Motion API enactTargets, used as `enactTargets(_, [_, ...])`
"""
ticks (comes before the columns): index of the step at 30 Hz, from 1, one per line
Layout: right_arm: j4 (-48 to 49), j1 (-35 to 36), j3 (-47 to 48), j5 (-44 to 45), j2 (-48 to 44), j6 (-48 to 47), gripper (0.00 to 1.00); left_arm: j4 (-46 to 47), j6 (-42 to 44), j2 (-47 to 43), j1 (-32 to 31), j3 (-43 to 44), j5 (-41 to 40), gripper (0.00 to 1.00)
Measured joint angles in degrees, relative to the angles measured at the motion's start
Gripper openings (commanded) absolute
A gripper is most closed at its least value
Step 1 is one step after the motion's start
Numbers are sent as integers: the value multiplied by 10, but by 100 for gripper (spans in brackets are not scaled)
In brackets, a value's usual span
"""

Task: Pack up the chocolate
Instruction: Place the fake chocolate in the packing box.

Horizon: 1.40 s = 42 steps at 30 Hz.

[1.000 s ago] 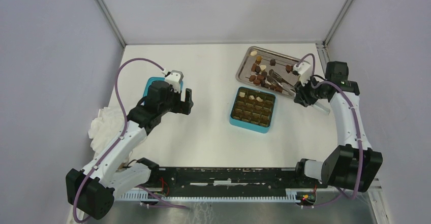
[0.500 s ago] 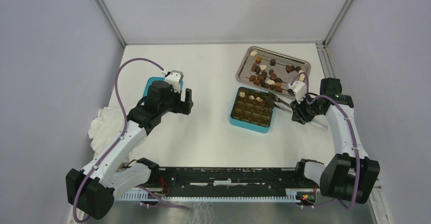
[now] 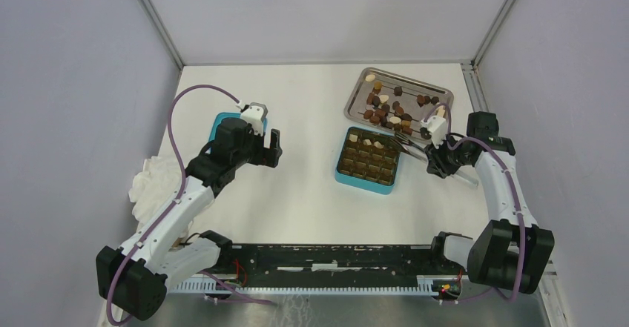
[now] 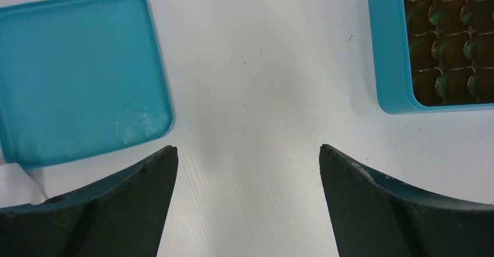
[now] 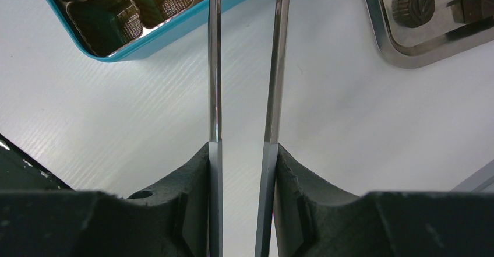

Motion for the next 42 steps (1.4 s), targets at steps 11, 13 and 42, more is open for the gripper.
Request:
enactTargets(11, [7, 0, 0, 10, 3, 4, 47, 0, 0, 0, 0, 0, 0, 95])
enactTargets(13, [6, 0, 0, 11, 3, 4, 48, 0, 0, 0, 0, 0, 0, 96])
enactTargets(42, [58, -16, 111, -20, 106, 86, 44, 1, 0, 0, 0, 0, 15, 95])
